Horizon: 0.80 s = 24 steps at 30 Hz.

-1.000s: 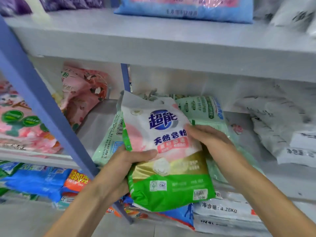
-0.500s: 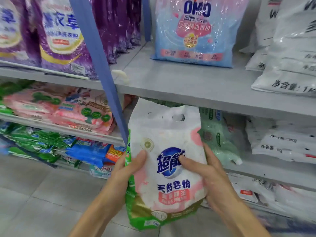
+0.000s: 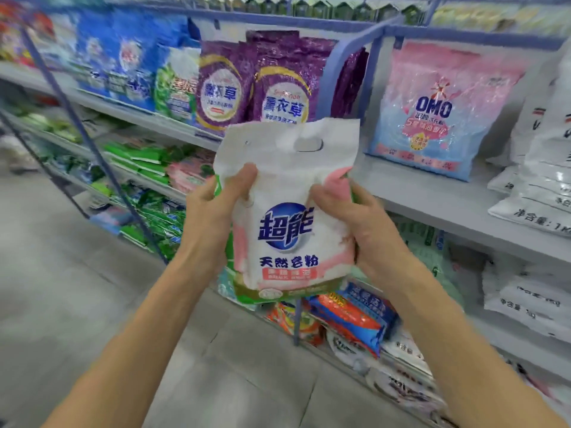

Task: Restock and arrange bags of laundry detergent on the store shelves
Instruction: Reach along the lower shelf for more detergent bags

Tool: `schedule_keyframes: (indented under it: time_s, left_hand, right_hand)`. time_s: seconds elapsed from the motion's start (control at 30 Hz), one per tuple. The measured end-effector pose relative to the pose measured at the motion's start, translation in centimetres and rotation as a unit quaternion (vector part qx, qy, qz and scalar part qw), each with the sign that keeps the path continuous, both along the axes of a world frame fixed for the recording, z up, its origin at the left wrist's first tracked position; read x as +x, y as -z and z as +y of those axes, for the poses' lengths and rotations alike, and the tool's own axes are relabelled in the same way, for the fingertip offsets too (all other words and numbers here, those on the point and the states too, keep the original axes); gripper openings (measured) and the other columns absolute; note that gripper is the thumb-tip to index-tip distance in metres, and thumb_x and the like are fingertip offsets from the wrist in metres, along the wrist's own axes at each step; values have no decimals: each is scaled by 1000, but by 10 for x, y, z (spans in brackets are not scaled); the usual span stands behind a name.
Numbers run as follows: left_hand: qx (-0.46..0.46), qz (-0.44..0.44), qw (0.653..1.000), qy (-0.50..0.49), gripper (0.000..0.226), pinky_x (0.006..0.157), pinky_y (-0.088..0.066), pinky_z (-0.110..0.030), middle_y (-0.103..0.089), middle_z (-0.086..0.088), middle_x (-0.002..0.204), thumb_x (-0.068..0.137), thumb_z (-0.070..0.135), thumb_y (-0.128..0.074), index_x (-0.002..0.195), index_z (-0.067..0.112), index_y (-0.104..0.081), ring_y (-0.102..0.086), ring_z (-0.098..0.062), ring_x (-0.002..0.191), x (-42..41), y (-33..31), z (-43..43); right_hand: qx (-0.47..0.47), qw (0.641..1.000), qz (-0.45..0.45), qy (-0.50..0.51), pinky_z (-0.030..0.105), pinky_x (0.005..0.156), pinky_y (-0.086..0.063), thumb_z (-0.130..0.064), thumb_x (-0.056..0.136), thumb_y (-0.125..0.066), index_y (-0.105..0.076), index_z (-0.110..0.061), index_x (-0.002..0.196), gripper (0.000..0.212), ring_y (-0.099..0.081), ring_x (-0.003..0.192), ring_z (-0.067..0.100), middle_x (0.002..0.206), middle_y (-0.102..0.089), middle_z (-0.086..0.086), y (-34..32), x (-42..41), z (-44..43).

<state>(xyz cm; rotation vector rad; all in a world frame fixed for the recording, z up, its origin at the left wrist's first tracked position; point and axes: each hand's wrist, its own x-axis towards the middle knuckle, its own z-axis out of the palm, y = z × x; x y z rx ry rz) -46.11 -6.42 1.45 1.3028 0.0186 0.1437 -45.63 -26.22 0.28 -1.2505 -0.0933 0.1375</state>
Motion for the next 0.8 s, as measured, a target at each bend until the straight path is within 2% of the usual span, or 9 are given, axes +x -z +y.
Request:
schedule_keyframes:
  time_s: [0.07, 0.17, 0.3, 0.4, 0.5, 0.6, 0.63, 0.73, 0.8]
  left_hand:
    - [-9, -4, 1000, -4, 20, 93, -57, -52, -78, -9, 104, 83, 32, -78, 96, 17, -77, -74, -34, 100, -1, -15, 26]
    - [-29, -4, 1000, -2, 25, 104, -49, -60, -76, -13, 112, 82, 34, -78, 102, 19, -79, -69, -40, 111, 1, -29, 66]
    - [-73, 24, 997, 0, 61, 106, -46, -63, -72, -19, 120, 77, 41, -79, 126, 6, -68, -66, -44, 114, 4, -40, 116]
    - [-109, 65, 992, 1, 53, 101, -51, -61, -72, -19, 120, 83, 37, -76, 127, 7, -68, -68, -43, 112, 7, -35, 157]
    - [-153, 108, 982, 21, 35, 81, -61, -49, -77, -14, 107, 89, 34, -68, 115, 11, -73, -75, -35, 96, 8, -32, 196]
    - [-164, 141, 976, 19, 51, 81, -61, -50, -76, -16, 112, 80, 36, -73, 124, 9, -70, -74, -36, 101, 15, -27, 240]
    - [-161, 144, 976, 13, 52, 87, -59, -52, -75, -16, 114, 81, 37, -73, 125, 9, -70, -72, -37, 105, 18, -26, 256]
    - [-111, 116, 987, -12, 53, 101, -52, -57, -74, -14, 118, 84, 46, -71, 127, 14, -69, -70, -37, 110, 31, -20, 306]
    - [-58, 92, 994, -26, 55, 98, -55, -53, -75, -14, 117, 79, 44, -74, 126, 15, -68, -71, -36, 108, 36, -10, 338]
  right_hand:
    - [-30, 999, -28, -2, 59, 110, -45, -28, 80, -83, -78, -20, 108, 29, -70, 114, 35, 116, -76, 11, -12, 11, 20]
    - [-26, 999, -34, -11, 56, 108, -48, -29, 75, -85, -80, -16, 103, 31, -71, 111, 33, 112, -77, 11, -24, 27, 55]
    - [-6, 996, -71, -61, 43, 88, -58, -24, 80, -80, -79, -18, 100, 21, -75, 97, 29, 106, -78, 10, -25, 34, 109]
    - [-20, 992, -91, -86, 36, 82, -60, -36, 74, -85, -75, -27, 109, 37, -75, 101, 26, 114, -77, 6, -7, 35, 145]
    - [-36, 992, -40, -110, 33, 76, -61, -42, 60, -96, -72, -22, 116, 64, -76, 97, 27, 112, -77, 8, 28, 34, 192]
    - [-30, 995, 5, -94, 31, 65, -61, -17, 71, -86, -83, -27, 87, 19, -78, 81, 25, 95, -80, 9, 53, 30, 247]
    - [-23, 997, 19, -76, 32, 63, -61, -12, 72, -82, -83, -29, 82, 19, -78, 77, 24, 92, -80, 8, 55, 30, 265]
    - [-1, 997, 43, -58, 42, 69, -63, -10, 71, -84, -79, -17, 97, 28, -77, 83, 33, 98, -79, 15, 52, 39, 311]
    - [14, 997, 62, -53, 47, 76, -63, -12, 72, -82, -71, -9, 113, 42, -76, 89, 38, 104, -78, 18, 47, 48, 339]
